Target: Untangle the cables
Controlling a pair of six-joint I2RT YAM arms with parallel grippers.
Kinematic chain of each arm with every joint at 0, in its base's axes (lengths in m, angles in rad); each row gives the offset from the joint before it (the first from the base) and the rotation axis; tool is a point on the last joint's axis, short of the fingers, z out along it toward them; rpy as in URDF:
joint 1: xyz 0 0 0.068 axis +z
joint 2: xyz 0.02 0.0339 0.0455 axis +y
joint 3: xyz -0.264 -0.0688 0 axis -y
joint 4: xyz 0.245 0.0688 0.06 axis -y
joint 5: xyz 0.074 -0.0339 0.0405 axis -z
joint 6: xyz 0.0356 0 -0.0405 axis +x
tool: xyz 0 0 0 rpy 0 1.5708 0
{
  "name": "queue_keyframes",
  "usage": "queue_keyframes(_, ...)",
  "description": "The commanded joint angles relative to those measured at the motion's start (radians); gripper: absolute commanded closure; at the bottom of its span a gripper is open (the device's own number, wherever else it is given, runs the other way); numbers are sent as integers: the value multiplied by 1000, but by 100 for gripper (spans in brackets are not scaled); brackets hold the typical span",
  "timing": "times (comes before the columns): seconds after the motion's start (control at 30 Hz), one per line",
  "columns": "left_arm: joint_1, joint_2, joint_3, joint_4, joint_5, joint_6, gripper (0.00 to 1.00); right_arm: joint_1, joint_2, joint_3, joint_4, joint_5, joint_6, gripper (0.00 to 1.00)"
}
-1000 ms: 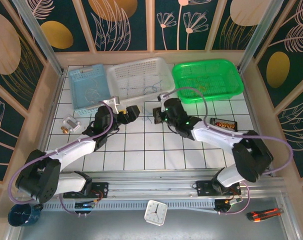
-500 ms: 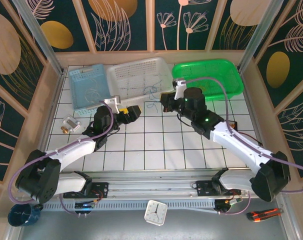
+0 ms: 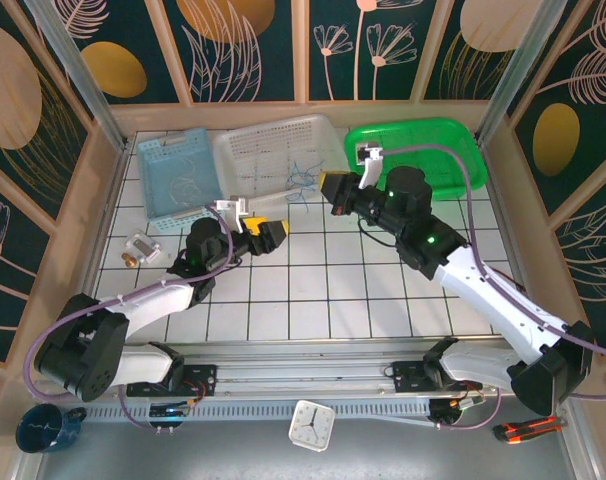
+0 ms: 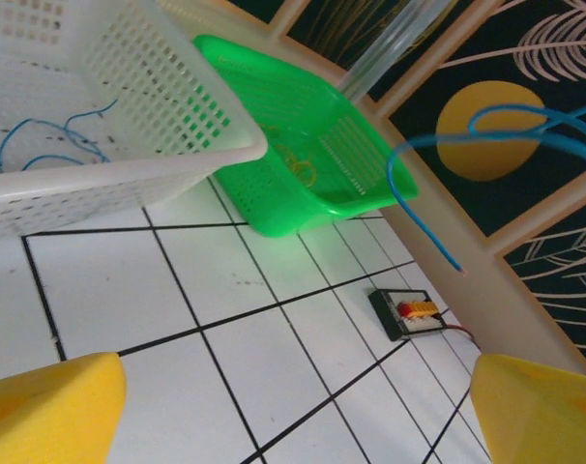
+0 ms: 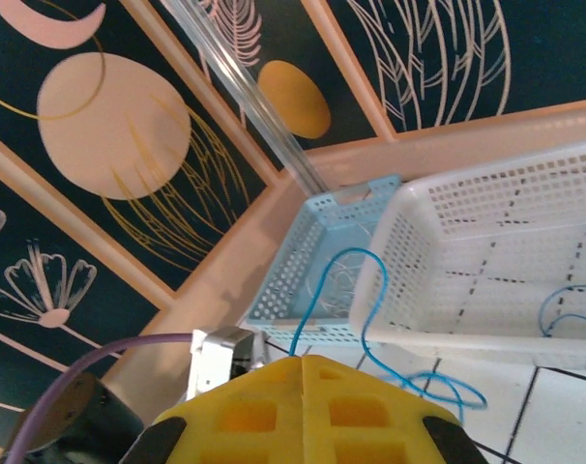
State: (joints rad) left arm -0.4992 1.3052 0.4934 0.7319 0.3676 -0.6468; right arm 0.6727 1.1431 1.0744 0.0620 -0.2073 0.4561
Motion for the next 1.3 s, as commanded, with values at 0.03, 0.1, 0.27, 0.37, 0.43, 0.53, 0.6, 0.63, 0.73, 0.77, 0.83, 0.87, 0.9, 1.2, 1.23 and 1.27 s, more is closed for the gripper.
queue_keyframes(0.03, 7, 10, 7, 126, 79, 33, 8, -9, -31, 53, 72, -62, 63, 100)
queue_keyframes(0.1, 7, 20, 26, 133, 103, 39, 7, -8, -31, 56, 94, -84, 88, 100)
queue_keyframes(0.27, 7, 41, 66, 151, 127, 41, 7, -7, -33, 59, 150, -128, 144, 100)
queue_keyframes(0.37, 8, 50, 85, 174, 138, 34, 6, -7, -32, 58, 172, -142, 164, 100)
queue_keyframes(0.43, 6, 56, 101, 187, 150, 23, 6, -6, -32, 55, 184, -147, 174, 100)
queue_keyframes(0.53, 7, 64, 120, 206, 169, 8, 6, -1, -30, 51, 196, -152, 184, 100)
queue_keyframes(0.6, 7, 69, 130, 215, 176, 1, 6, 4, -30, 49, 203, -155, 188, 100)
queue_keyframes(0.63, 7, 73, 137, 220, 180, -4, 6, 8, -28, 48, 205, -156, 190, 100)
queue_keyframes(0.73, 7, 82, 147, 239, 189, -19, 6, 18, -28, 47, 209, -155, 193, 100)
queue_keyframes(0.77, 7, 85, 151, 244, 192, -23, 6, 23, -29, 47, 211, -155, 192, 100)
queue_keyframes(0.83, 7, 93, 157, 253, 195, -30, 7, 29, -26, 45, 215, -155, 196, 100)
queue_keyframes(0.87, 7, 97, 158, 259, 195, -34, 6, 34, -28, 45, 220, -156, 198, 100)
queue_keyframes(0.9, 7, 101, 161, 262, 196, -38, 6, 38, -25, 45, 223, -156, 199, 100)
queue_keyframes(1.2, 6, 110, 162, 296, 206, -59, 6, 62, -22, 45, 228, -149, 200, 100)
queue_keyframes(1.23, 7, 109, 159, 300, 205, -61, 6, 63, -21, 45, 230, -149, 202, 100)
queue_keyframes(1.27, 7, 108, 158, 301, 203, -62, 6, 64, -21, 45, 232, -149, 203, 100)
